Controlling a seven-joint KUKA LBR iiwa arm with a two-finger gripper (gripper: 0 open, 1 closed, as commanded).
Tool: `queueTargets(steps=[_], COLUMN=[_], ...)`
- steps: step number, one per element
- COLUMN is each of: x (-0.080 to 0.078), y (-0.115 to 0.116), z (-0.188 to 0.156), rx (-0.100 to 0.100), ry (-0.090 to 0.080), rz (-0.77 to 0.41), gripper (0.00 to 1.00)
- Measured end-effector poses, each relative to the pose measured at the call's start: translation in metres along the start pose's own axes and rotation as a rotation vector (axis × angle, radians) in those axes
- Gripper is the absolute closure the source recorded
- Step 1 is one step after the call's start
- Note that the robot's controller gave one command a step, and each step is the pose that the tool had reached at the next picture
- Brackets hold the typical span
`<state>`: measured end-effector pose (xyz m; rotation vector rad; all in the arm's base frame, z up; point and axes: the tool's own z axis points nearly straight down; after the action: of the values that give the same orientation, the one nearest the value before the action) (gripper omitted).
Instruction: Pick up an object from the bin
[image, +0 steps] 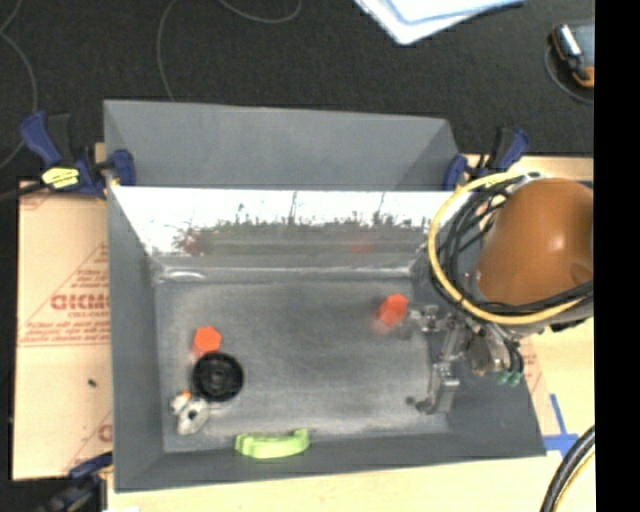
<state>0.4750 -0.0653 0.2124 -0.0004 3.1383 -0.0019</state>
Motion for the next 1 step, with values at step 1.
queueTargets(steps=[1], x=[-0.022], y=[-0.0306], z=[0.0427], rx=[0.0], ry=[0.01], rz=[-0.03], gripper=[0.0])
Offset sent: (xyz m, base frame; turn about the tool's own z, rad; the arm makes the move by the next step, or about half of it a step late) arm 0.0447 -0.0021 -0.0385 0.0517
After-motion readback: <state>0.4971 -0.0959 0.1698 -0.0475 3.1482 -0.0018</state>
